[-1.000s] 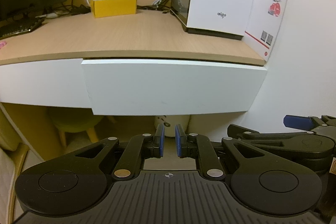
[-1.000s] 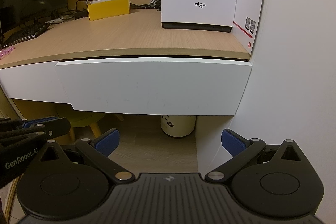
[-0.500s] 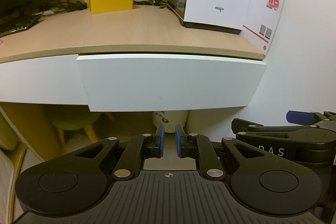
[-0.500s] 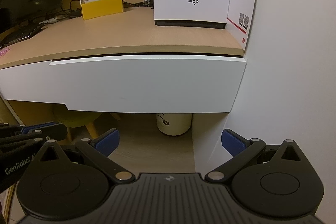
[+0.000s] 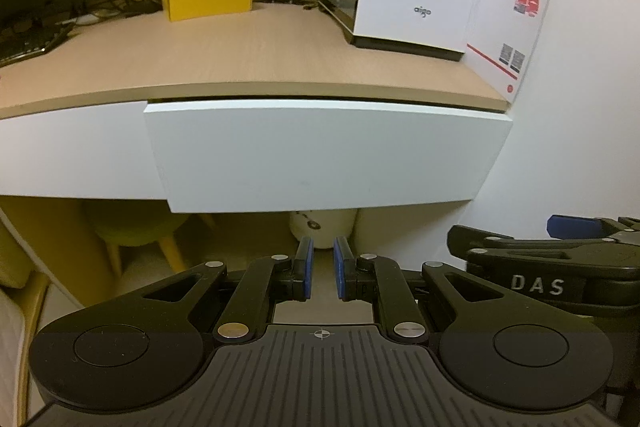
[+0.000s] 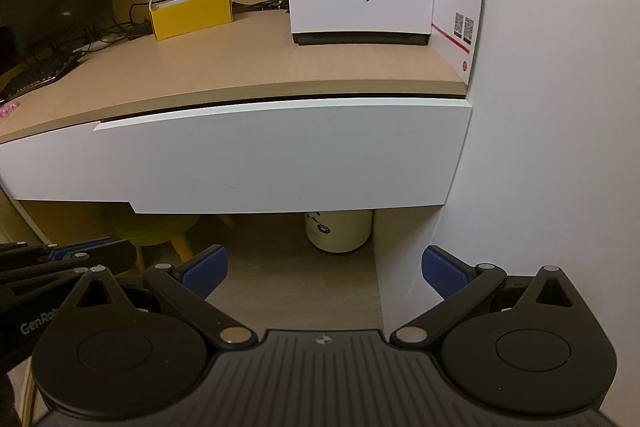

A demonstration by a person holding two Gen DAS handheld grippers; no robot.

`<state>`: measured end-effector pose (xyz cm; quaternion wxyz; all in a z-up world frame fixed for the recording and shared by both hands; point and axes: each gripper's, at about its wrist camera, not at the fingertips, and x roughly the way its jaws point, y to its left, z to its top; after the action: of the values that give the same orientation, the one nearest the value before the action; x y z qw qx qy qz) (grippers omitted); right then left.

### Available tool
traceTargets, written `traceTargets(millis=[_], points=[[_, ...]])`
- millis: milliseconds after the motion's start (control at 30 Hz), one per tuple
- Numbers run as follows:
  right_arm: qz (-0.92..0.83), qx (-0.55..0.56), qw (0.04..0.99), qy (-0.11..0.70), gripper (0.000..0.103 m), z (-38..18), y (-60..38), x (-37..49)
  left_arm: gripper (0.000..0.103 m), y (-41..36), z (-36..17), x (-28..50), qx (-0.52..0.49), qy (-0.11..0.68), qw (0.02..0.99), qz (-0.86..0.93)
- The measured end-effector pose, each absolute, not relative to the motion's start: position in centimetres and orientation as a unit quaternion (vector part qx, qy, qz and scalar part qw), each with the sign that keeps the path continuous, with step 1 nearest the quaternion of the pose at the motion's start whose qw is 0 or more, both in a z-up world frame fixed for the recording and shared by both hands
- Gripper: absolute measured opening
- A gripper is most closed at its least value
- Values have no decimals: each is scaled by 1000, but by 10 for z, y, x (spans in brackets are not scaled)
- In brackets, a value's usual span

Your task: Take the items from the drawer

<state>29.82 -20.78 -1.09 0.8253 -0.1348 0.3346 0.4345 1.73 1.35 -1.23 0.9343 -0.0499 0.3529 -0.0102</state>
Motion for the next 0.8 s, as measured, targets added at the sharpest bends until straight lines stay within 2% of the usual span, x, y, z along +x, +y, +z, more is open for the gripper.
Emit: traceTargets(millis=[200, 400, 567, 800], points=[[438, -149, 813, 354, 103, -9, -186, 311, 14, 48, -4, 46, -70, 359, 931, -22], [442, -167, 798, 376, 103, 9, -149, 320, 15, 121, 6, 77, -106, 324, 939, 42], [448, -148, 805, 360, 103, 23, -119, 320, 15, 165, 8, 118, -132, 331, 930, 87], [448, -186, 812, 326, 103, 21, -77, 327, 15, 196, 2, 147, -164, 343, 916, 125]])
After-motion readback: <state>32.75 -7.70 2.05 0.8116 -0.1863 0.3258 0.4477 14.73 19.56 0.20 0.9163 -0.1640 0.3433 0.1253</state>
